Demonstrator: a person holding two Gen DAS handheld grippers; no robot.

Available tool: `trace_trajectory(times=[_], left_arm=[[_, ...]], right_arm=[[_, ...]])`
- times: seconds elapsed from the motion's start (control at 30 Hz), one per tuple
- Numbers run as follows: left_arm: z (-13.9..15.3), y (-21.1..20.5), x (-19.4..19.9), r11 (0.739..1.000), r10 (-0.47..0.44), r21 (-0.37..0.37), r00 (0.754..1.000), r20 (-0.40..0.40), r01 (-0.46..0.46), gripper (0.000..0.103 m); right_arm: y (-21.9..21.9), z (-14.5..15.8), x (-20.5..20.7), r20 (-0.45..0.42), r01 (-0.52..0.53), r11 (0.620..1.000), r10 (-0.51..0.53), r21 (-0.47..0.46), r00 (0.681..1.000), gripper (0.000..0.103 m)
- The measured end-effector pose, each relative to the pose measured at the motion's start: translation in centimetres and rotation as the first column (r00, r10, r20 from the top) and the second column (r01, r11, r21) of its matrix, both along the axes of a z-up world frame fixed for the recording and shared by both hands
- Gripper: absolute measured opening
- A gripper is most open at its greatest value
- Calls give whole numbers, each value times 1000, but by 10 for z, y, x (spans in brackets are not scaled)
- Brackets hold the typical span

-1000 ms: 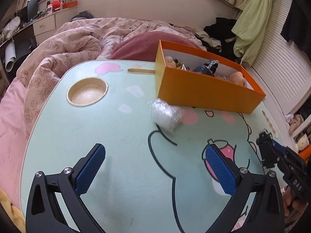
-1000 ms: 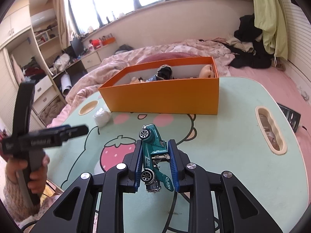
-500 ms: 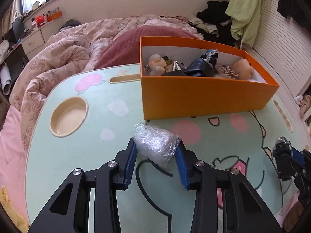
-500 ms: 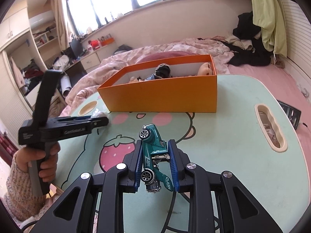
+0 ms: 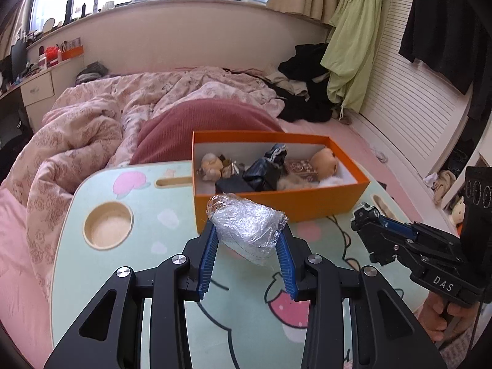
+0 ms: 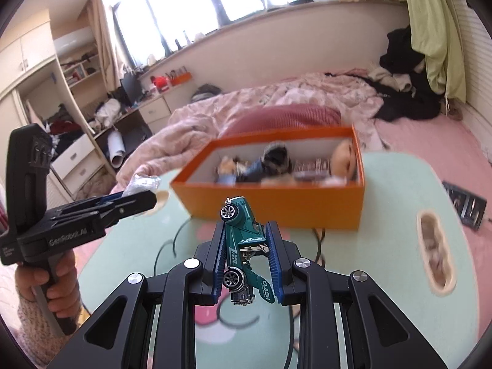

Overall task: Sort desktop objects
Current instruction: 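Lower the car and plastic bag into the orange box and open both grippers, then withdraw both grippers from the box back over the table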

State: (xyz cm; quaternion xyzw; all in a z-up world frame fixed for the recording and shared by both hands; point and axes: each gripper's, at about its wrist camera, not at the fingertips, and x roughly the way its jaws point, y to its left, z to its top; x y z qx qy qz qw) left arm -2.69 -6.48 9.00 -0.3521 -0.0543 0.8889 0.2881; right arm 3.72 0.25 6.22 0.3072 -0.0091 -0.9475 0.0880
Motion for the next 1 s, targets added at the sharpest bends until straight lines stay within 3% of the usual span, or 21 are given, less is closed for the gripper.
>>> trace_trajectory(times=[0.17,0.3,0.33,0.4,0.43,0.6,0.83,1.0], left_arm=[[26,17,-35,1000,17,6,999,-38,-17,38],[19,37,-78,999,34,-1,999,8,-34,39],[13,43,-87,1000,30,-4,999,40,-30,42],[-2,53,-98,997,62,-56,993,100,-56,49],[-7,55,-99,995,75,-81,990,118,-66,54],[-21,43,-85,995,92,-51,990,105,-87,75],[-12,28,-64,995,99,-17,991,86,-98,77],[-11,17,-33,994,103,-32,993,64,-101,81]], right_arm=[[-6,29,-46,-24,43,999,-43,-4,999,24],[-15,32,-86,-60,116,989,-111,91,992,25],[-15,29,-94,-65,132,985,-125,113,990,27],[-14,19,-105,-38,160,976,-156,149,987,45],[-13,14,-106,-27,179,971,-177,160,984,56],[-4,9,-88,-62,199,967,-192,157,980,70],[-12,13,-66,-76,210,953,-198,216,977,75],[-22,2,-41,-54,191,939,-183,285,982,82]])
